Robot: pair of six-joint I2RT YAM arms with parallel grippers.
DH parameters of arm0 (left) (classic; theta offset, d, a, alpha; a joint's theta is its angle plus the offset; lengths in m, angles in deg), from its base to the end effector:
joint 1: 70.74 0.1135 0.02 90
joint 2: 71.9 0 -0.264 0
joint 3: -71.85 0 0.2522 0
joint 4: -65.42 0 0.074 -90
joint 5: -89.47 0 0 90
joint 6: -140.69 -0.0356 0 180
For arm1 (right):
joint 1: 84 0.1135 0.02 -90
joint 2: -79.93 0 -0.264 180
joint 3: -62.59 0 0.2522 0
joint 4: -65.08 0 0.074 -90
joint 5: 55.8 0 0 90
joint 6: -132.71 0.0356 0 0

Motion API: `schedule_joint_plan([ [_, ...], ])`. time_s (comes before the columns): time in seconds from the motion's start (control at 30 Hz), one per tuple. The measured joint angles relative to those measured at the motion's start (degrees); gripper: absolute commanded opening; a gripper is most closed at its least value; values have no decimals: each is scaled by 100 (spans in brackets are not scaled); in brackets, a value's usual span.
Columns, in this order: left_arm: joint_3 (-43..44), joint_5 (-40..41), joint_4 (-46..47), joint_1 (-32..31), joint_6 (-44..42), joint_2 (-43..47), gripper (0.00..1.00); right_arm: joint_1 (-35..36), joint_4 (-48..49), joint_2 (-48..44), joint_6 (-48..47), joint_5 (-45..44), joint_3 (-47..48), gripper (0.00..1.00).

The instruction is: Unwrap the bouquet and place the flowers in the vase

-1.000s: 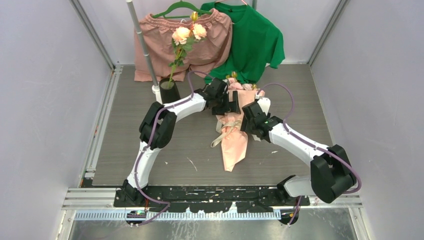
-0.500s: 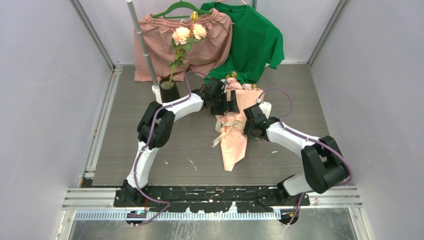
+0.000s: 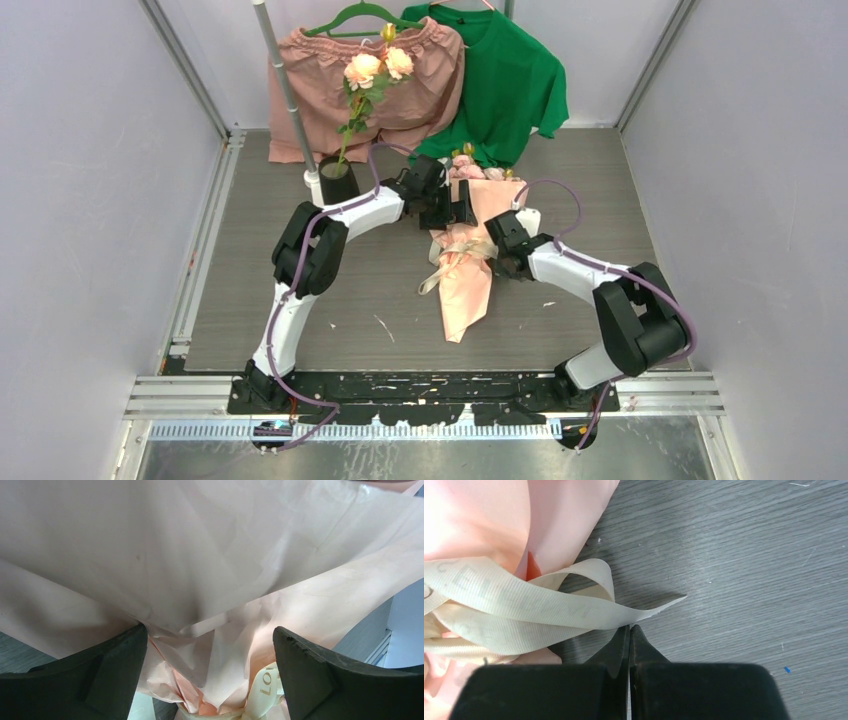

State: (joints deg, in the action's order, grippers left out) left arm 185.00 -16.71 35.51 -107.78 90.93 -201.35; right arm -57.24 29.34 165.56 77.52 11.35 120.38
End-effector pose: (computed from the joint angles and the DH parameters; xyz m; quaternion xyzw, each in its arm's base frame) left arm 0.3969 -0.3119 0.1685 0.0268 0.9197 -0.3325 0.2068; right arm 0.2477 0.1094 0.1633 0.1121 0.9487 -0.0510 0.2911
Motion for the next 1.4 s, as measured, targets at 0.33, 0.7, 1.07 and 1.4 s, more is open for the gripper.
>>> schedule_joint_plan([
  [0.33, -260, -37, 227, 13, -9, 122, 97, -33, -334, -1770, 192, 83, 22, 99],
  [0.7, -881, 79, 417, 44, -221, 522, 97, 254, -1565, -1314, -957, 260, 706, 100],
  [1.07, -929, 114, 238, 92, -518, 612, 97, 570, -1528, -890, -1467, 321, 702, 100],
  [1.4, -774, -9, 111, 306, -509, 538, 97, 776, -1161, -15, -1985, 356, 682, 98],
])
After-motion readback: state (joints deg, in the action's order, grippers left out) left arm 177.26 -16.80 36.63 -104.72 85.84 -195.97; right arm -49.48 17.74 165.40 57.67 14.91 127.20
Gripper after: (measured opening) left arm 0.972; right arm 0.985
